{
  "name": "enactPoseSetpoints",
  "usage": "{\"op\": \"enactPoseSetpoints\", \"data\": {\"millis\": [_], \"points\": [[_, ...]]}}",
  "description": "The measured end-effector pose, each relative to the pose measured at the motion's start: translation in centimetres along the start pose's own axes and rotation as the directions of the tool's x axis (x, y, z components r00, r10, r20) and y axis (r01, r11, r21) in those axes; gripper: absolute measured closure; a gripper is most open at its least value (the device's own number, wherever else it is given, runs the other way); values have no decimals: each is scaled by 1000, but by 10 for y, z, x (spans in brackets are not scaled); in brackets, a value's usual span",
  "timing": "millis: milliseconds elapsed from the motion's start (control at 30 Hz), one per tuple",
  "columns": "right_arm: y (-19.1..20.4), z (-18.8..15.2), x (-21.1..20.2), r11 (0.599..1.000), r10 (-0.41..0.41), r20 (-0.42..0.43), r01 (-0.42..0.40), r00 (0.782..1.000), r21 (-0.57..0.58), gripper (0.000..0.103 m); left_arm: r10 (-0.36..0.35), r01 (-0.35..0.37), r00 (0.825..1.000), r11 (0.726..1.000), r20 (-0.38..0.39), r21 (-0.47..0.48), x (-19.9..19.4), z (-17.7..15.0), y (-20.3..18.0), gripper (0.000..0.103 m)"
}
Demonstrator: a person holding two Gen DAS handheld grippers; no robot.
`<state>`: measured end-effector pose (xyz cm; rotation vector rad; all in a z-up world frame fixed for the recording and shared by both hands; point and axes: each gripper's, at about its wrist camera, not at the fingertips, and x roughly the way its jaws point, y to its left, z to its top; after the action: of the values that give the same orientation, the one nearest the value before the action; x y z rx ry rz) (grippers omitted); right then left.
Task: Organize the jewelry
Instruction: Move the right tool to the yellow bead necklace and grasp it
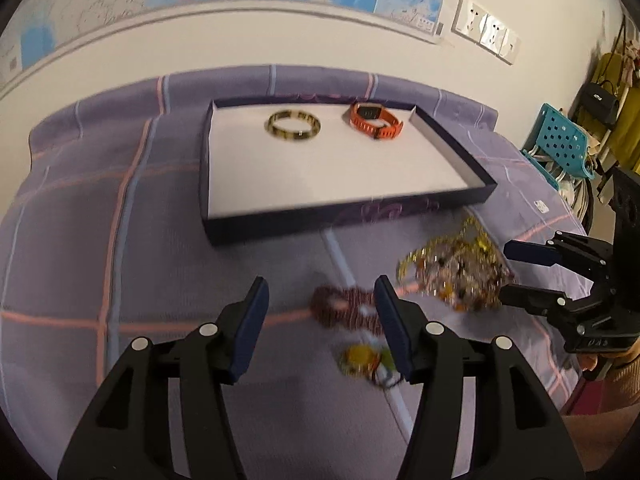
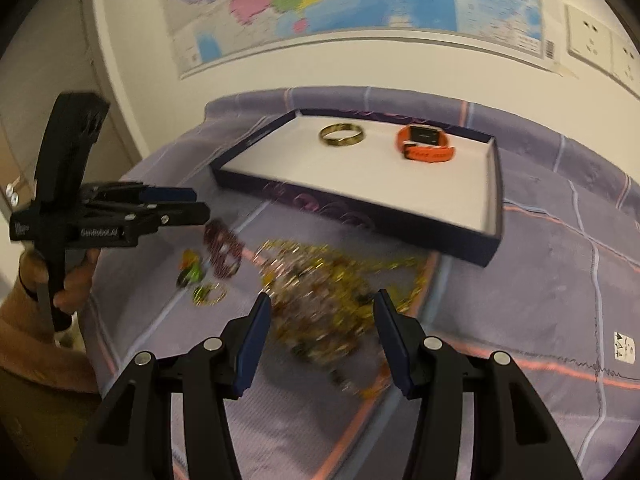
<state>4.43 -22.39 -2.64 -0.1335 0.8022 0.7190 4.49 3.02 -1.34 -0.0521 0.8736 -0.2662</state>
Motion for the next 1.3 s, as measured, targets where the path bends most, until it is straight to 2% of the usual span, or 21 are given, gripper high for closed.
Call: {"op": "enactPoseSetpoints", "data": {"millis": [167,233,433,500,567,733,800,867,900,967,1100,1200,1300], "points": [[20,-7,1,997,-9,-11,8,1000,-74,64,14,-14,1000,1000,-5,1,-4,-14,0,48],[25,-8,2,995,-13,-16,12,1000,-94,71,11,-11,1000,1000,-8,-1,-5,-18,0,48],[31,-10,9,991,-48,-29,44,998,-123,75,15,-15,1000,1000,-9,4,-8,-25,-1,46],[25,-7,6,995,-35,-7,34,999,-92,74,16,-16,1000,1000,-3,13,-9,-24,-3,45],[14,-1,7,997,-62,8,62,998,-51,73,11,-11,1000,1000,3,26,-8,-21,-6,44],[-8,11,25,997,-79,-7,79,997,10,71,-6,5,1000,996,6,84,-2,-13,-23,41],[-13,14,31,998,-57,-26,57,998,28,72,-15,14,1000,994,7,110,1,-9,-30,41],[-16,14,32,999,-22,-30,23,999,39,78,-27,26,1000,990,3,136,4,-6,-36,41],[-17,14,32,999,-13,-30,15,999,40,87,-27,26,1000,989,2,147,6,-4,-40,41],[-20,15,27,999,0,-20,1,1000,49,97,-39,40,999,986,-7,165,10,-2,-45,41],[-34,12,13,994,18,7,-19,1000,105,98,-53,57,998,983,-26,177,18,-2,-52,41],[-44,11,-5,986,49,62,-58,997,154,98,-61,65,998,981,-31,183,20,-2,-55,41],[-51,16,-28,981,44,130,-67,991,180,98,-63,68,997,979,-32,190,20,-2,-57,41]]}}
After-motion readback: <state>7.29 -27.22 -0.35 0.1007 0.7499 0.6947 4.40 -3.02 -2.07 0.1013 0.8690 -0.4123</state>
